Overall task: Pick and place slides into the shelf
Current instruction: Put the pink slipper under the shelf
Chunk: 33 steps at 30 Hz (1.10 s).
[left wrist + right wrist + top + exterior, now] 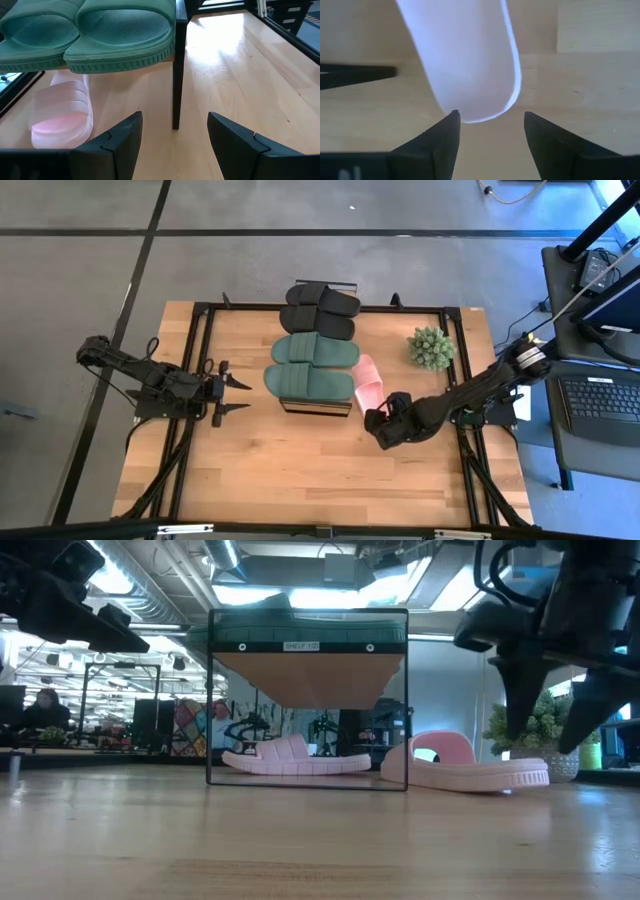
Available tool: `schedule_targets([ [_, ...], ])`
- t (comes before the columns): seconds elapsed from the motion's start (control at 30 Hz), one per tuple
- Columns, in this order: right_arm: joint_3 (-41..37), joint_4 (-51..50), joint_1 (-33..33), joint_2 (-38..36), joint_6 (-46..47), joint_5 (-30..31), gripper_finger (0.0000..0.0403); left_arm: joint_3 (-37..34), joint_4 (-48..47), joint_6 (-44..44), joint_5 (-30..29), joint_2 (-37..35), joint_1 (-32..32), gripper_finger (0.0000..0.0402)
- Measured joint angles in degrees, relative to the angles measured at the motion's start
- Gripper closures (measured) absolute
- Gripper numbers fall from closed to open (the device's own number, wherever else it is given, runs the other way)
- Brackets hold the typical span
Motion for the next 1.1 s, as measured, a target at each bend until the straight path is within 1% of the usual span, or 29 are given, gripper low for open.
schedule_targets([
  [0.13, 0.0, -0.5, 0.0, 1.0, 0.9, 0.0, 0.0185, 0.0, -0.1, 0.0, 0.0, 0.0, 0.0, 0.0185],
  [0.27, 0.0, -0.6, 0.0, 1.0, 2.1, 1.3, 0.0185, 0.0, -0.3, 0.0, 0.1, 0.0, 0.0, 0.0185],
  [0.5, 0.0, -1.4, 0.0, 1.1, 7.1, 1.5, 0.0185, 0.0, -0.4, -0.1, 3.9, 0.0, 0.0, 0.0185],
  [0.7, 0.0, -2.8, 0.0, 1.1, 10.0, 1.5, 0.0185, 0.0, -0.8, -0.1, 4.3, 0.0, 0.0, 0.0185],
  [1.1, 0.0, -3.3, 0.0, 1.4, 10.0, 1.5, 0.0185, 0.0, -1.8, -0.1, 4.3, 0.0, 0.0, 0.0185],
])
